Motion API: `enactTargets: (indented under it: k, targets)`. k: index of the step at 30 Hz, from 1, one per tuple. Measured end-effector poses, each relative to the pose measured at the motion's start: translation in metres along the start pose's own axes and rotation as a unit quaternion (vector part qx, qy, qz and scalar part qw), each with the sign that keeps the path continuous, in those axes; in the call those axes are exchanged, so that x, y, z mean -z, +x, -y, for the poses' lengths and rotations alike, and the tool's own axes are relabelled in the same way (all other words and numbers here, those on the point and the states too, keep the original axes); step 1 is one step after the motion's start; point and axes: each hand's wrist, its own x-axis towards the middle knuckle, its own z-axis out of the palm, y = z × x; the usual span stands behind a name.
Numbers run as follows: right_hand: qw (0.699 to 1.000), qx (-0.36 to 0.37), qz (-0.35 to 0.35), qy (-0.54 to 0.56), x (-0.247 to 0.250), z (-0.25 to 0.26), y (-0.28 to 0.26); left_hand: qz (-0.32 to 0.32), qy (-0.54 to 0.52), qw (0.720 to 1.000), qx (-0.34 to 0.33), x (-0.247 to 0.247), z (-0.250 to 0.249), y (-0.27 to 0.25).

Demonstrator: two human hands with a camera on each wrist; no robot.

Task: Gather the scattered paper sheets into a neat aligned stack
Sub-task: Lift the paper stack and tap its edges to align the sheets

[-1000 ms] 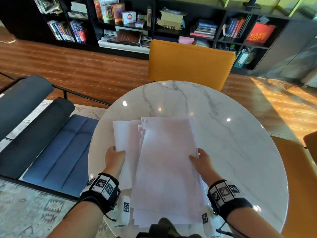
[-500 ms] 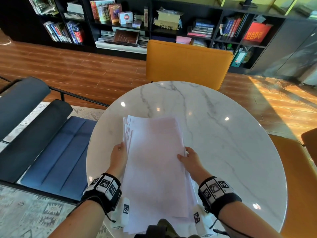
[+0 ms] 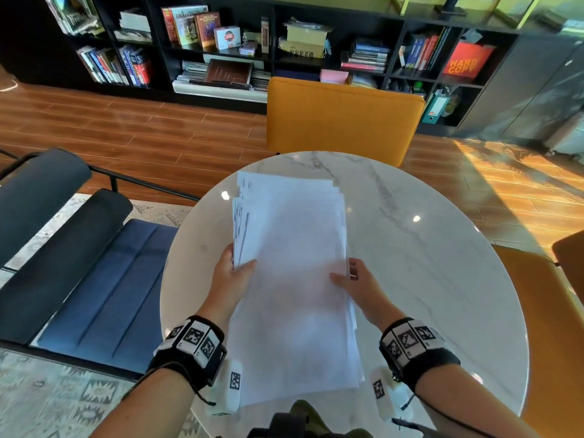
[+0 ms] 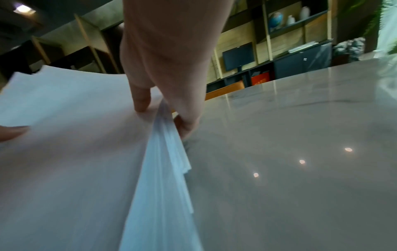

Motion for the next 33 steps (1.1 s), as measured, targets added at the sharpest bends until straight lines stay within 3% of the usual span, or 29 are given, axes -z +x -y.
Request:
enactTargets:
  k: [5, 9, 15, 19, 26, 30, 33]
  targets:
    - [0.986, 0.069, -0.019, 0.149, 0.020, 0.039, -0.015, 0.022, -0.008, 0.994, -0.104, -0.013, -0.042, -0.001]
    - [0.970, 0.181, -0.068, 0.147, 0.034, 0.076, -0.033, -0.001, -0.033, 0.977, -0.212, -0.033, -0.075, -0.011]
    - [0.946, 0.276, -0.102, 0.133, 0.063, 0.106, -0.060, -0.049, -0.074, 0.950, -0.300, -0.067, -0.112, -0.033]
    - [0.944, 0.275, -0.080, 0.166, 0.085, 0.093, -0.071, -0.049, -0.065, 0.958, -0.274, -0.082, -0.102, -0.046]
    - [0.967, 0.164, -0.109, 0.163, 0.090, 0.054, -0.069, -0.074, 0.021, 0.974, -0.211, -0.106, -0.071, -0.053]
    - [0.957, 0.217, -0.111, 0.160, 0.103, 0.071, -0.076, -0.096, -0.014, 0.970, -0.223, -0.110, -0.089, -0.060]
    - [0.948, 0.258, -0.062, 0.175, 0.116, 0.081, -0.080, -0.098, -0.043, 0.968, -0.227, -0.110, -0.096, -0.061]
